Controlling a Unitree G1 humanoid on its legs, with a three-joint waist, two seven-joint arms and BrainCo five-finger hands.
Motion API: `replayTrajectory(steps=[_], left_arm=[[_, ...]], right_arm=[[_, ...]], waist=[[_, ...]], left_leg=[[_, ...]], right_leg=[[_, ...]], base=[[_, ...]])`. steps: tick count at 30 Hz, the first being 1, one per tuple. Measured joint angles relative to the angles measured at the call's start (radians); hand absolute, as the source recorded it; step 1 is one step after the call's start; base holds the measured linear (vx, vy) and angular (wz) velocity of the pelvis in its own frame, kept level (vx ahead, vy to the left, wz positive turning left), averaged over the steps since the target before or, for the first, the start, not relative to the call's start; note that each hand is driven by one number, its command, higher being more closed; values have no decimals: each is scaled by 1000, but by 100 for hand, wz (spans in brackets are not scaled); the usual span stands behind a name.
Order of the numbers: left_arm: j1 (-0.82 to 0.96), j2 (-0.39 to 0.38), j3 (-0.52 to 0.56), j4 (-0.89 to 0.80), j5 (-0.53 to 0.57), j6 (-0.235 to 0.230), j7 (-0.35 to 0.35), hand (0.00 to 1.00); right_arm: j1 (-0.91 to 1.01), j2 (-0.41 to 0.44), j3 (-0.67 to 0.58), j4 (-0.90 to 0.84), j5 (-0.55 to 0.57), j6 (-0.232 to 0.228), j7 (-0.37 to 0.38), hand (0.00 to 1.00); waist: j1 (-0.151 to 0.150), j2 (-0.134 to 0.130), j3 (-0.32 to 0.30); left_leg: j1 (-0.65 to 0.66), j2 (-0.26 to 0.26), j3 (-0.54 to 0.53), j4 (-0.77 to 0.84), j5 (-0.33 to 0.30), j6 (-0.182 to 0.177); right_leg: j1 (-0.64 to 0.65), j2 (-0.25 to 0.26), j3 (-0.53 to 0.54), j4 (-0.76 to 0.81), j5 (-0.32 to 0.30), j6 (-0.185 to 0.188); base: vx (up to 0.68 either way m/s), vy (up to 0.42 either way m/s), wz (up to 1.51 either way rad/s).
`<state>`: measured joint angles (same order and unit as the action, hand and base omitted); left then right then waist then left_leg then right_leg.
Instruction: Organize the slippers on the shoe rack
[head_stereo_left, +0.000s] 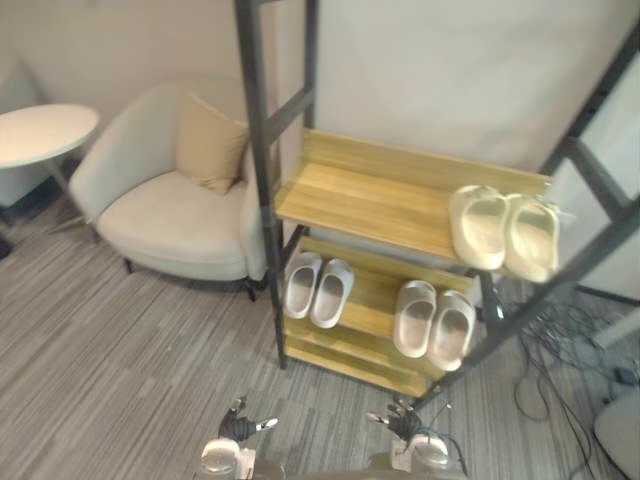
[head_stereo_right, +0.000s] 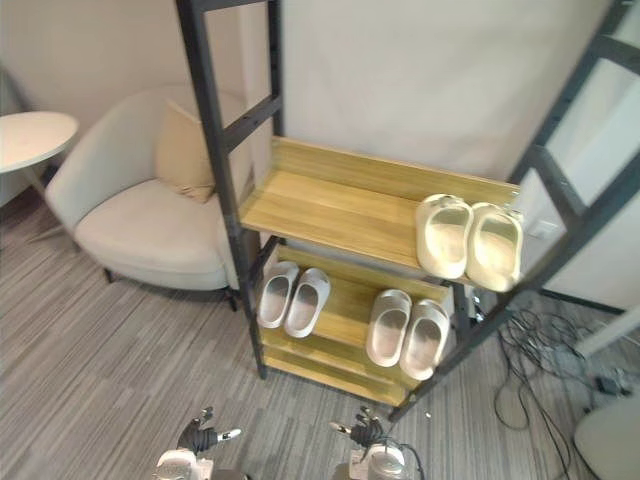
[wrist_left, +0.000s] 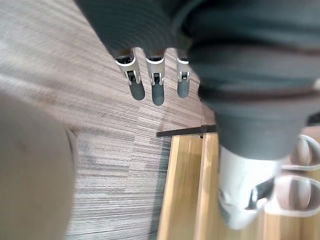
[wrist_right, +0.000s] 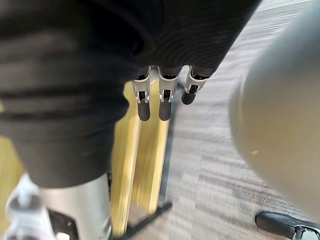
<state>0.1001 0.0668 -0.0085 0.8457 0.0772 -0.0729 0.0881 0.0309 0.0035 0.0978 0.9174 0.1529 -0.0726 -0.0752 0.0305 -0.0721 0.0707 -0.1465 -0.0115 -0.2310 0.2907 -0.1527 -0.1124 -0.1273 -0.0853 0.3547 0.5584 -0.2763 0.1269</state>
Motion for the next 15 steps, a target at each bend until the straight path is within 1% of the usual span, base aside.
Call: replayTrajectory(steps=[1, 2, 3, 4, 5, 6, 7, 8, 9, 10, 11, 12, 13, 14, 15], left_arm=[[-1, -3, 0, -3, 0, 0, 0, 0], [-4, -13, 1, -10, 0, 0, 0, 0], [-11, -15, 3, -6, -1, 0, -1, 0], [-10, -26, 8, -8, -1, 0, -1, 0], [-5, -54, 17, -11, -3, -2, -2, 0], [-5, -65, 19, -12, -3, -4, -2, 0], [-9, -87, 18, -13, -3, -4, -3, 0], [-11, -98, 16, -13, -6, -4, -4, 0], [-9, -108, 9, -21, -13, -3, -4, 0], [-12, -112, 2, -34, -13, -1, -6, 0], [-11, -112, -4, -45, -13, 0, -8, 0], [-11, -112, -3, -50, -12, 1, -14, 0], [-11, -112, -4, -51, -11, 1, -18, 0], [-17, -112, -4, -51, -10, 2, -32, 0], [-22, -111, -4, -51, -9, 2, -35, 0]], right_arm=[[9, -1, 0, -4, 1, -1, 0, 0], [16, -2, 1, -25, 2, -3, 3, 0], [29, -11, 2, -39, 2, -16, 19, 0], [26, -20, 2, -41, 0, -17, 26, 0], [62, -38, 2, -46, -4, -20, 29, 0], [67, -50, 3, -57, -4, -22, 27, 0], [67, -70, 5, -76, -8, -22, 31, 0], [61, -84, 4, -77, -7, -25, 32, 0], [52, -97, 1, -77, 11, -28, 46, 0], [34, -103, -17, -78, 50, -34, 70, 0], [13, -102, -37, -79, 86, -39, 75, 0], [-10, -96, -61, -87, 122, -50, 74, 0], [-14, -95, -70, -97, 134, -56, 74, 0], [-12, -85, -102, -120, 154, -76, 74, 0], [-20, -84, -118, -121, 162, -84, 75, 0]], waist=[[0, -1, 0], [6, -1, 0], [9, 16, 10], [8, 35, 17], [7, 49, 22], [12, 57, 20], [8, 75, 22], [6, 80, 24], [6, 81, 25], [4, 69, 32], [2, 65, 34], [3, 61, 37], [2, 61, 37], [-1, 73, 36], [-2, 77, 44]], left_leg=[[-5, -1, -5, -1, 2, -3], [-26, -1, -29, -7, 13, -19], [-44, 7, -60, -24, 39, -51], [-45, 19, -83, -36, 57, -57], [-42, 41, -111, -88, 98, -75], [-47, 47, -113, -102, 112, -73], [-70, 57, -116, -115, 140, -70], [-84, 61, -111, -122, 158, -54], [-98, 71, -73, -149, 184, -1], [-131, 85, 29, -92, 175, 7], [-169, 106, 163, 27, 151, 6], [-165, 145, 335, 113, 87, 23], [-161, 160, 397, 136, 60, 38], [-160, 182, 525, 160, 28, 60], [-161, 191, 570, 161, 26, 66]], right_leg=[[7, -1, 1, -14, -9, -6], [33, -10, -22, -82, -46, -25], [56, -16, -75, -141, -83, -15], [59, -4, -108, -135, -78, -25], [50, 17, -143, -118, -87, -43], [39, 20, -162, -103, -92, -52], [22, 26, -216, -85, -103, -68], [18, 25, -249, -77, -106, -76], [12, 15, -298, -77, -105, -92], [7, -3, -346, -86, -97, -104], [13, -10, -385, -108, -84, -108], [31, -19, -429, -128, -72, -112], [33, -21, -447, -131, -70, -112], [35, -26, -489, -129, -69, -112], [42, -27, -509, -129, -69, -111]], base=[[-12, -292, 86], [-48, -314, 61], [-54, -322, 79], [-73, -383, 93], [-57, -251, 79], [-83, -279, 106], [-89, -199, 97], [-125, -216, 120], [-121, -149, 112], [-96, -160, 124], [-32, -118, 131], [11, -92, 109], [16, -36, 117], [-4, 11, 94], [-15, 23, 97]])
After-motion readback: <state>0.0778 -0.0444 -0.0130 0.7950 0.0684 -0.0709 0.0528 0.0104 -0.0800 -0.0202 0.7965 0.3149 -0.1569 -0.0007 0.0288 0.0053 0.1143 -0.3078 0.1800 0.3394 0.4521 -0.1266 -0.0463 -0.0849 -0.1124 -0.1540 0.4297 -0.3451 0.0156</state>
